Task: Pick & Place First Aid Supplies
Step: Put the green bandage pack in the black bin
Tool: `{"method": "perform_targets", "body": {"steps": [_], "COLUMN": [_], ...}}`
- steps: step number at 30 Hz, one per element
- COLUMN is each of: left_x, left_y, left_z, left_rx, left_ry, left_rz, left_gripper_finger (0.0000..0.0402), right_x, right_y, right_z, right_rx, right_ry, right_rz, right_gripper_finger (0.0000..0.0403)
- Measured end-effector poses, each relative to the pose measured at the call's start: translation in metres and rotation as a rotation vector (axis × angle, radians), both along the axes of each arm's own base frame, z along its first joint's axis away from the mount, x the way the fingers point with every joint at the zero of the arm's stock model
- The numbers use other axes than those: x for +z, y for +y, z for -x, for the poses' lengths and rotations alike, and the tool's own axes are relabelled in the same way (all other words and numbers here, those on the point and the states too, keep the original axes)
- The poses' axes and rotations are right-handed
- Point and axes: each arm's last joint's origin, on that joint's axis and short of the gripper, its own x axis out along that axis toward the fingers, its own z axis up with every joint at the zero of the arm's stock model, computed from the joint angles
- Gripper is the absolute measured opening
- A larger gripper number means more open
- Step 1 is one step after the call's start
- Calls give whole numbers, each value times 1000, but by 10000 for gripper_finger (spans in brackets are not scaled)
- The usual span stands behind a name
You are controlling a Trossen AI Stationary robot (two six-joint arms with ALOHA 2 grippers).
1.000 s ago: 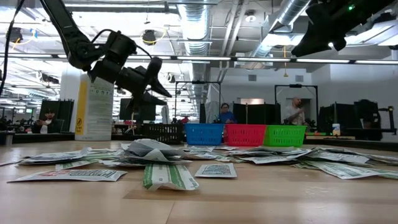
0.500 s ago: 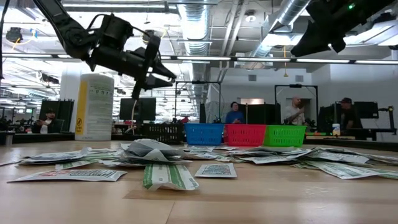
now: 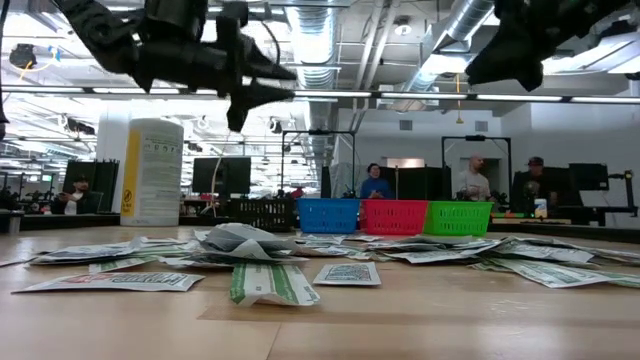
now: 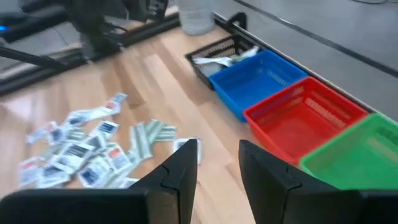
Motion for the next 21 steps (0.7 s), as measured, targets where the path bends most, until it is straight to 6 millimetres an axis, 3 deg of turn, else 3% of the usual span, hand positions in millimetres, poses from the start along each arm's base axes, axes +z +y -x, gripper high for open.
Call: {"method": "perform_targets", "body": {"steps": [11,21], "left_x": [10,10], "left_y": [-65,-101], "left_z": [-2,2], "left_rx": [-102,-96], "left_ry": [-40,-40], "left_rz": [-49,-59], "left_gripper_finger": [131,131], "right_x": [-1,-24], "right_y": [25,51], "right_z": [-7,-47], "right_rx": [175,282], "right_ry": [-9,74], "right_rz": [-11,8], "right_gripper_finger": [113,113]}}
